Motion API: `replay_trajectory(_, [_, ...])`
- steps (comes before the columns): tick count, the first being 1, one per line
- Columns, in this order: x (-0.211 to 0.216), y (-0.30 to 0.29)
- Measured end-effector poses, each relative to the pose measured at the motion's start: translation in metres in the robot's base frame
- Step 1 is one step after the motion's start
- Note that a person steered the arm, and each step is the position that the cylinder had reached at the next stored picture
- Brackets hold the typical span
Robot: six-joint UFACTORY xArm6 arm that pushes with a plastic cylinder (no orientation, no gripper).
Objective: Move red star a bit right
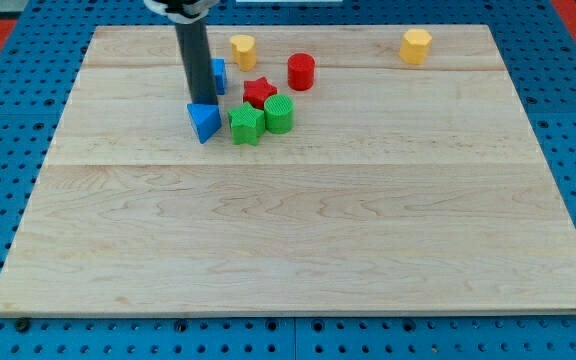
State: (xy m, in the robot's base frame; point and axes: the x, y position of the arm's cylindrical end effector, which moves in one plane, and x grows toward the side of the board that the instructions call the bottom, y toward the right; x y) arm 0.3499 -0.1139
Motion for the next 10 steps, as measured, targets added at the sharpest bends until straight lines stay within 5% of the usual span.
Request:
replay_trajectory(4, [0.045, 0.06])
replay_trajectory(10, [-0.03, 0.057])
